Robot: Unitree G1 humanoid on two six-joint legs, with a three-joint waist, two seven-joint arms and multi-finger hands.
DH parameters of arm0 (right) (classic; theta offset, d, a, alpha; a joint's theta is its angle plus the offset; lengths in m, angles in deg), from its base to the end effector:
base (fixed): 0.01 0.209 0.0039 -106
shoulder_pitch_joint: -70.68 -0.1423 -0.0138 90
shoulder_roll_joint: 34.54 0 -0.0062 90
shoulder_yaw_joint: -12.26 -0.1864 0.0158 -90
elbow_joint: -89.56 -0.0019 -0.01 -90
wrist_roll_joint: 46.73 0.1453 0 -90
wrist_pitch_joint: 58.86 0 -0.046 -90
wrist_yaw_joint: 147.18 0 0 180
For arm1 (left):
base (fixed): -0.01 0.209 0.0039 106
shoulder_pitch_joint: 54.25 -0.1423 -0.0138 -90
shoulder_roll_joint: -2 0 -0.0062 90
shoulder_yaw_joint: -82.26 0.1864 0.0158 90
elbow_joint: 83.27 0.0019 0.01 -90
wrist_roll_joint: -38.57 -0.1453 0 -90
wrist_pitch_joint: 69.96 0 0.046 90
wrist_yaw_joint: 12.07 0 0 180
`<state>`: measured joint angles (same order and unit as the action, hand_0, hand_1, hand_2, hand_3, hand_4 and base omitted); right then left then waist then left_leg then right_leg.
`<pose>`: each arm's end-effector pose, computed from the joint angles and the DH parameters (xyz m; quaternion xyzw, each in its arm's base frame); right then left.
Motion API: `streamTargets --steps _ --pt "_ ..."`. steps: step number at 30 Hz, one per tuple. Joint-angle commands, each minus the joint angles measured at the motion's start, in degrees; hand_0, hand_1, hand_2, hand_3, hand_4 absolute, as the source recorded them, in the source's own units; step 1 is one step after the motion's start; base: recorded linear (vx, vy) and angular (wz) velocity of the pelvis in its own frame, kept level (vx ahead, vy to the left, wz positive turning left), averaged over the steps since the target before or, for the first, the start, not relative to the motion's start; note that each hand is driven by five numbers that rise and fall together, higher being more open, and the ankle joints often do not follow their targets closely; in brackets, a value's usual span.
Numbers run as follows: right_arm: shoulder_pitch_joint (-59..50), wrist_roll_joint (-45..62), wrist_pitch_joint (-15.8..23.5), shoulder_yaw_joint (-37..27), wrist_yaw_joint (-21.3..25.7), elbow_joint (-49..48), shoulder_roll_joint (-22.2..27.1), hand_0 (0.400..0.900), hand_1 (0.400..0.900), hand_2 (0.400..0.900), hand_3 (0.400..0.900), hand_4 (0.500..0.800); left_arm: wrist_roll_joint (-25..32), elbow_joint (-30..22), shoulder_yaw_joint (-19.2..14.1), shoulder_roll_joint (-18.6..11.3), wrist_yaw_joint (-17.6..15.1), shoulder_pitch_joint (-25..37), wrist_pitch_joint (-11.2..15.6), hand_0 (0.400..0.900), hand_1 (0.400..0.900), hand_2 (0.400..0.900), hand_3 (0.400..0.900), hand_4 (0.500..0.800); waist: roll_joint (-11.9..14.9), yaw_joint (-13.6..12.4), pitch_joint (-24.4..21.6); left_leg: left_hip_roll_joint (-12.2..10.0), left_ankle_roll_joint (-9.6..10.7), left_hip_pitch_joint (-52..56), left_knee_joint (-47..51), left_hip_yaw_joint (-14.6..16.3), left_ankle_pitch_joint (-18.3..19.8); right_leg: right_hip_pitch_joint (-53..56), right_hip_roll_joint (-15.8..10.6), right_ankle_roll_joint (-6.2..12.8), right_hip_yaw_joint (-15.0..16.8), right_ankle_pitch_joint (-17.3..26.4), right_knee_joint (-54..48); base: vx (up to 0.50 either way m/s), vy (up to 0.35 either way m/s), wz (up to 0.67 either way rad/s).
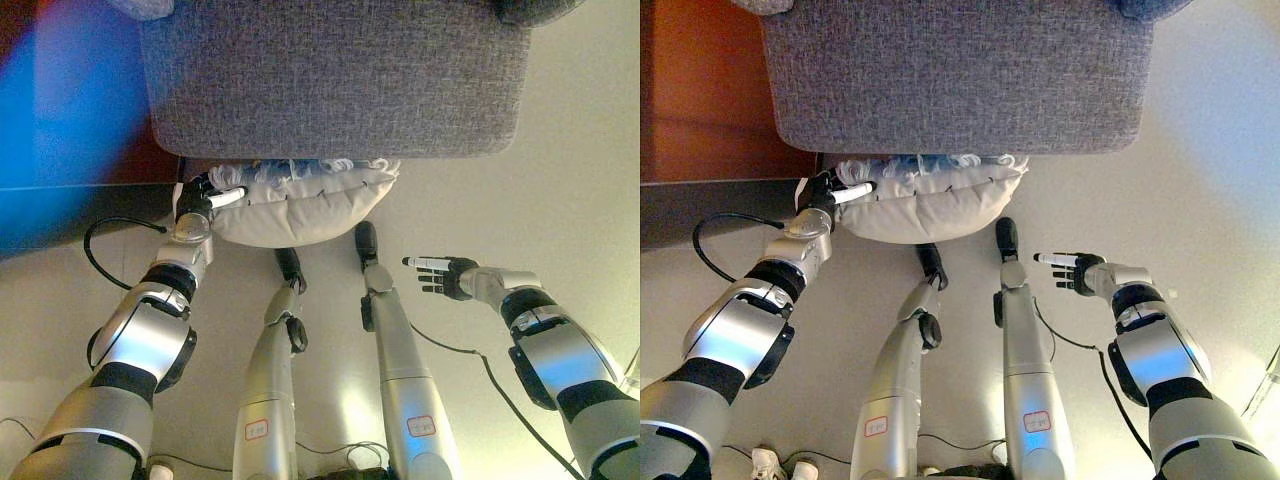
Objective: Pick up the pillow and put it on the sofa.
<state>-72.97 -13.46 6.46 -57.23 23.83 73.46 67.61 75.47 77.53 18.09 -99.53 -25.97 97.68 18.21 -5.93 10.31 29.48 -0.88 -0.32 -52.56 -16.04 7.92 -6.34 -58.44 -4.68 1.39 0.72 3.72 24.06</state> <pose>0.3338 -0.2507 0.0761 -0.0078 0.3742 -0.0309 0.9268 0.3697 0.2211 0.1424 0.0752 0.0944 0.1645 0.9790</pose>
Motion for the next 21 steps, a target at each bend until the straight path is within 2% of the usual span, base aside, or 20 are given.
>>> streamTargets --steps 1,2,3,4,10,21 --pt "0.5 1.3 -1.4 2.0 0.9 2.9 2.0 0.9 0.9 0.9 0.9 0.8 1.9 -0.4 -0.7 -1.5 1.6 2.7 -0.3 0.9 0.9 0.9 0.9 0.8 1.5 -1.0 0.3 0.8 4.0 -2.6 -10.1 -0.8 9.1 1.0 2.5 1.47 -0.8 -5.0 0.0 -0.04 -0.035 0.01" --pt "0.3 1.2 -1.4 2.0 0.9 2.9 2.0 0.9 0.9 0.9 0.9 0.8 2.1 -0.3 -0.6 -1.5 2.4 3.1 -0.7 0.849 0.849 0.849 0.849 0.769 1.7 -1.0 0.3 0.8 4.1 -3.0 -10.1 -0.9 9.0 0.8 2.4 1.54 -0.8 -4.8 -0.2 -0.03 -0.025 0.01" --pt "0.1 1.3 -1.3 2.1 0.8 2.9 2.1 0.9 0.9 0.9 0.9 0.8 2.3 -0.4 -0.6 -1.5 2.8 3.3 -0.7 0.647 0.647 0.647 0.647 0.648 1.7 -1.0 0.3 0.7 4.2 -3.3 -10.0 -0.9 8.9 0.6 2.4 1.6 -0.8 -4.8 -0.4 -0.04 -0.025 0.0" --pt "0.0 1.3 -1.3 2.1 0.8 3.0 2.1 0.9 0.9 0.9 0.9 0.8 2.5 -0.4 -0.5 -1.5 3.1 3.4 -0.6 0.4 0.4 0.4 0.4 0.5 1.7 -1.0 0.3 0.7 4.2 -3.3 -9.9 -0.9 8.9 0.6 2.4 1.63 -0.8 -4.7 -0.5 -0.04 -0.017 0.0" --pt "-0.3 1.5 -0.6 2.3 0.8 2.6 2.2 0.9 0.9 0.9 0.9 0.8 4.5 -1.5 -0.3 -1.5 3.9 3.4 0.1 0.4 0.4 0.4 0.4 0.5 2.2 -1.1 0.3 0.8 4.5 -3.4 -8.7 -1.0 8.5 0.9 2.4 1.83 -1.0 -4.2 -2.1 -0.04 -0.024 -0.02" --pt "0.1 1.5 1.1 2.3 0.4 2.2 3.3 0.9 0.9 0.9 0.9 0.8 5.3 -3.4 -0.6 -2.1 2.1 2.8 1.0 0.4 0.4 0.4 0.4 0.5 2.4 -1.8 0.3 0.9 5.1 -1.4 -7.7 -1.3 7.6 3.1 2.3 1.74 -1.5 -4.1 -3.1 -0.01 -0.018 0.01"
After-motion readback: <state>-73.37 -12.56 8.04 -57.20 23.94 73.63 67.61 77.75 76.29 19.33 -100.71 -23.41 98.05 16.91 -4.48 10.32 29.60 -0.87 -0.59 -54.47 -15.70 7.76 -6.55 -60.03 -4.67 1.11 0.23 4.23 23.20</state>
